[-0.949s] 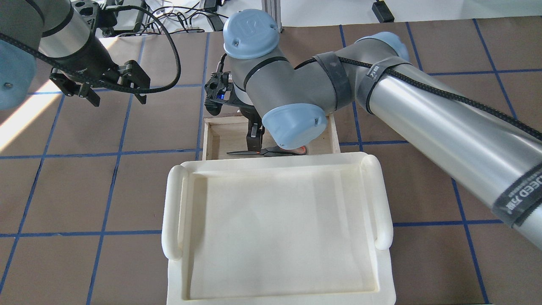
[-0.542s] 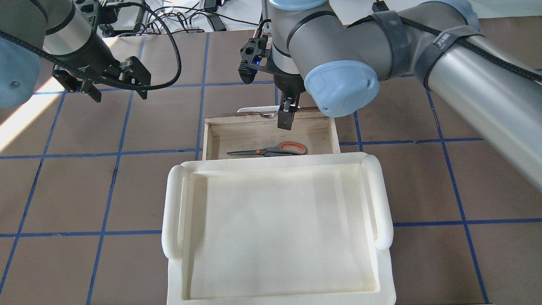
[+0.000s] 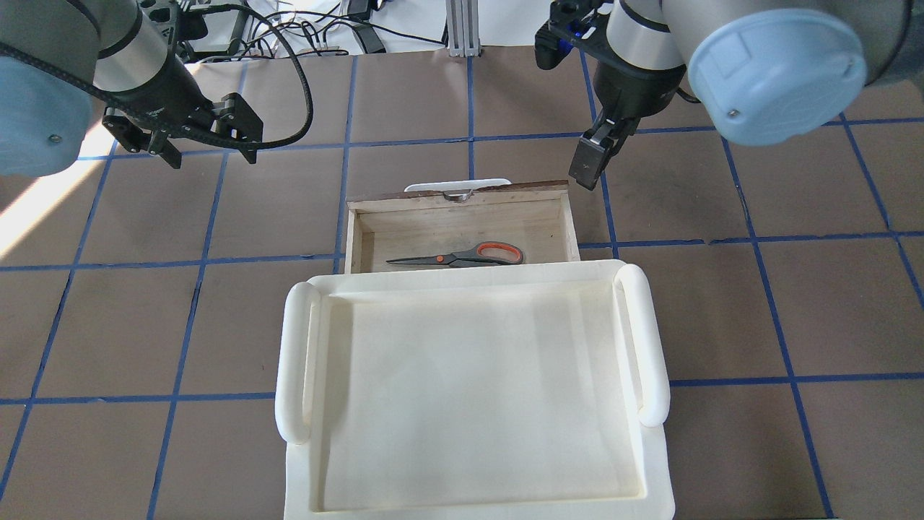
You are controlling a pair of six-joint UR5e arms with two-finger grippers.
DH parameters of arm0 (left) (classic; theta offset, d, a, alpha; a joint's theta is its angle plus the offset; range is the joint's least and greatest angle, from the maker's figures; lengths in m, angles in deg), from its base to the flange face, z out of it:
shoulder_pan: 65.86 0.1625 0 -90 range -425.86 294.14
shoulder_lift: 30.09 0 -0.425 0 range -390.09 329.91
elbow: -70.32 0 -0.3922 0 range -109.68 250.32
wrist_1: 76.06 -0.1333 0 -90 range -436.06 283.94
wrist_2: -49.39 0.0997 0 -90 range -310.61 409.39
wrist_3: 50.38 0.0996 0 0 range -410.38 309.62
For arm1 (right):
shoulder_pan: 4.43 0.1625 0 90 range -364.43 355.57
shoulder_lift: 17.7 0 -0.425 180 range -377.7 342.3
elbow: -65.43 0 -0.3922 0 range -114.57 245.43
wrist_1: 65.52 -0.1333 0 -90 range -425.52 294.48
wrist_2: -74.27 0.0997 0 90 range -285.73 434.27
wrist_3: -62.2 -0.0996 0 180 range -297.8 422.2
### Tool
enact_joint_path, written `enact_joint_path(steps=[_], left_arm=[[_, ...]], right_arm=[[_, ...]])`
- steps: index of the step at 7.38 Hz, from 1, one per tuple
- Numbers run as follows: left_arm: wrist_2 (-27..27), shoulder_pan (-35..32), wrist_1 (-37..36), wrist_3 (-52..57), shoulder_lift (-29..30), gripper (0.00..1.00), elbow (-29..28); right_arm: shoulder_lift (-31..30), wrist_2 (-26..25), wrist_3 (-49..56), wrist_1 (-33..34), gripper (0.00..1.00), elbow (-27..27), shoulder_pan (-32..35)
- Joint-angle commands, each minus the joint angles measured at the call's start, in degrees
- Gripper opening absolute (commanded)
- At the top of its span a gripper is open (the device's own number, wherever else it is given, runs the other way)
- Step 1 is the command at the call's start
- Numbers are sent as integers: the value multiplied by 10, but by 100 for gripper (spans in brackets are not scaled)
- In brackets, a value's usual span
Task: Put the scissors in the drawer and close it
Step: 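Open the right gripper and raise it away from the drawer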
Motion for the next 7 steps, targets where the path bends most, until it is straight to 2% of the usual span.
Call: enact_joint_path(steps=[1,4,6,7], left_arm=[[-15,-5,-55,-10,44,100,-15],[-12,-74,-60,-122,118,100,-84],[-10,-122,-91,-185,163,100,-92],[-10,-138,-107,-231,184,100,-92]], right_arm=[[-33,-6,-109,-5,100,-6,-18],[-42,2,-268,-7,100,-9,-46],[-53,3,-348,-6,100,-9,-46],[-53,2,-346,-1,100,-5,-46]])
